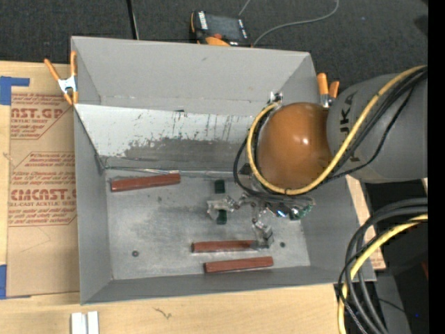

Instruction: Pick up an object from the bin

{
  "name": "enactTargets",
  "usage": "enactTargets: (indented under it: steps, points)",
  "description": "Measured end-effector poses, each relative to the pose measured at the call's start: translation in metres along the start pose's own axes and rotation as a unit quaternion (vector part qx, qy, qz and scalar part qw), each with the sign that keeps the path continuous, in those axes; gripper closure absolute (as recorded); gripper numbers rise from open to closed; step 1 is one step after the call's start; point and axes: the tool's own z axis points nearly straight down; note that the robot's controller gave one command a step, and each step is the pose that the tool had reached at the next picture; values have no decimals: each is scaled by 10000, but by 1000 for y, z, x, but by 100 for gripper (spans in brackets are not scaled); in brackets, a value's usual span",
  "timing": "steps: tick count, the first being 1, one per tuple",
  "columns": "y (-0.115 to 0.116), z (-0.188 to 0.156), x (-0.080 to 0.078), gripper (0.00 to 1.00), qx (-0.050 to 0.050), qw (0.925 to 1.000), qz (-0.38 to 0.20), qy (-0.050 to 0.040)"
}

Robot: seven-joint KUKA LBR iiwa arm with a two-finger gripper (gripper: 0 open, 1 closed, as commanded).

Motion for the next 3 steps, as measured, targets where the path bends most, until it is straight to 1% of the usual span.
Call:
enactTargets:
  steps: [1,2,3]
  points:
    - [43,29,-9,0,-28,9940,1097,22]
    - [42,27,-9,100,-14,9940,1098,11]
    - [66,-101,-56,100,4,9932,1165,-36]
